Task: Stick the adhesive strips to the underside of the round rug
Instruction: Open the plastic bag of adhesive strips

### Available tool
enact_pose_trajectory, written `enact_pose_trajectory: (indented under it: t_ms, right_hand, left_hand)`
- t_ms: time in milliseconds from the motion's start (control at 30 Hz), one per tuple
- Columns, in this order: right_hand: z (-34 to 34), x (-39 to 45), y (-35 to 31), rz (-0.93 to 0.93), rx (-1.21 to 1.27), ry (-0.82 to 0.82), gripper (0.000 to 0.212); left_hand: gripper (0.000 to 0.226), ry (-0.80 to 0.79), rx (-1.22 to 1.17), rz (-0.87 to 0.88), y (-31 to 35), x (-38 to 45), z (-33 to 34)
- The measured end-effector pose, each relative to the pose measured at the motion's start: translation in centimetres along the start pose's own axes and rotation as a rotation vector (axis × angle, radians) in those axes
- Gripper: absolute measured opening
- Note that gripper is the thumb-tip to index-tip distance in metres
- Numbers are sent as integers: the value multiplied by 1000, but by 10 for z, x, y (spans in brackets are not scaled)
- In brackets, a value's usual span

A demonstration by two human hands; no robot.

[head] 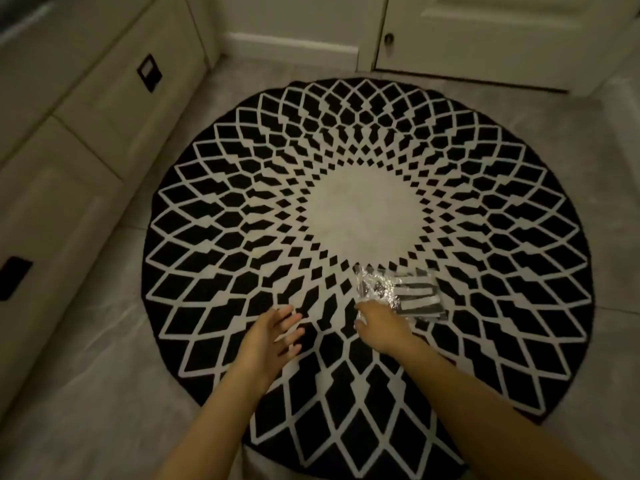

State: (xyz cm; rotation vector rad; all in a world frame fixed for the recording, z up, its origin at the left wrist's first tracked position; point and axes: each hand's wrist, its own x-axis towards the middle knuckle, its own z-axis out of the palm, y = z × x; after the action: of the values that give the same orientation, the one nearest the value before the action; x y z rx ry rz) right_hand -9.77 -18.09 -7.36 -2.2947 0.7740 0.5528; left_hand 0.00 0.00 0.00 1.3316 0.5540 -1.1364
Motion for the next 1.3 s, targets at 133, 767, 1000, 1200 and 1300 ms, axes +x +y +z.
enact_pose_trajectory:
  t_ms: [133,767,1000,1200,1300]
  right_hand:
    - [21,25,15,55,-250,-25,48]
    - [-28,-38,-16,247,675,516,13]
    - [-113,-135,-42,203,1083,270,13]
    - [-163,-232,-63,84,1161,124,17]
    - [-178,-280,-66,54,1184,63,21]
  left_hand:
    - [37,10,103,-33,-4,12,1]
    - [33,71,130,-47,8,-14,30]
    - [24,-79,164,81,19,-94,68]
    - [22,-166,233,248,25,-187,91]
    - [20,-154,314,298,20,-228,91]
